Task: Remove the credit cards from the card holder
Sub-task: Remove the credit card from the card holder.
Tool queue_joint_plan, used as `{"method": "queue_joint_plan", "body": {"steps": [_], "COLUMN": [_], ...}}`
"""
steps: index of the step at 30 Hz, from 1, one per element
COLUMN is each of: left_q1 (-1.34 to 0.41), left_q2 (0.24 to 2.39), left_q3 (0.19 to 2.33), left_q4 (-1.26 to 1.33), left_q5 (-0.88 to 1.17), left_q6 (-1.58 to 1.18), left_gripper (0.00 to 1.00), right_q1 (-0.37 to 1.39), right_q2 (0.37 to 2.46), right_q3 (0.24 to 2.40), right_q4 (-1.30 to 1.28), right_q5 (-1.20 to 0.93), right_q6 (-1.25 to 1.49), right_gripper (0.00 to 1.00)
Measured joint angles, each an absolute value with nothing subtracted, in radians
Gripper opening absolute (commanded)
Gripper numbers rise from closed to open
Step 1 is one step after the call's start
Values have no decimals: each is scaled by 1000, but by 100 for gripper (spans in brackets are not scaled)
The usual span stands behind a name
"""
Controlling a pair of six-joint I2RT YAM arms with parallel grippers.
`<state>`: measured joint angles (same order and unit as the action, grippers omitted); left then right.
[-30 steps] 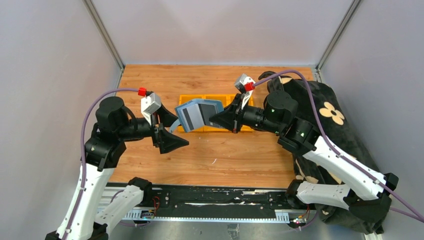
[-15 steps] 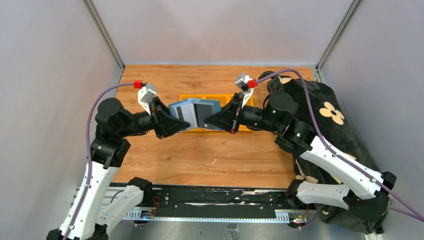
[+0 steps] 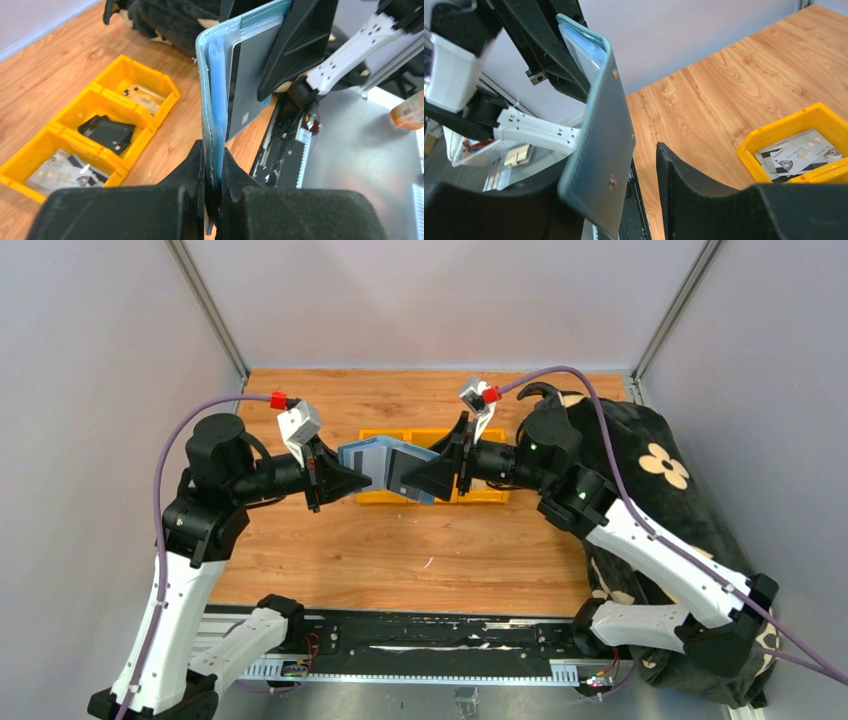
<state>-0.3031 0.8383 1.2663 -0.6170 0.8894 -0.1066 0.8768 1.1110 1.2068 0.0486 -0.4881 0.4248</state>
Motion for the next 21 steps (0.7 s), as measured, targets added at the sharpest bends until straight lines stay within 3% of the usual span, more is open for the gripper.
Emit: {"method": "queue_joint_plan", "body": {"steps": [3,5,11,13,15,18,21], "left_q1": [-303,-303,-303,-303,-303,-303,-303], "left_q2": [876,894,937,940,940,940,938], "left_q3": [1315,1328,1359,1369,1372,1373,1375], "left_q4": [-738,-807,-989,-1028,-1054,-1068,-1068], "left_q5": [868,852,817,810,810,823,834], "left_q6": [12,78,243,273,293,311,324], "left_gripper": [0,0,0,4,20,62,72], "right_q1": [875,875,874,868,867,867,865], "right_q2": [1176,1214,1325,1350,1361,1361,1354], "right_q3": [1273,1311,1430,1452,1461,1461,1445], "right_q4": [-8,-49,-224,-263,-282,-294,-292], "right_q5": [-533,-564,-649,-667,-683,-704,-724], "right_q6": [387,358,257,236,225,211,210], "right_gripper": [51,44,1,0,0,0,0]}}
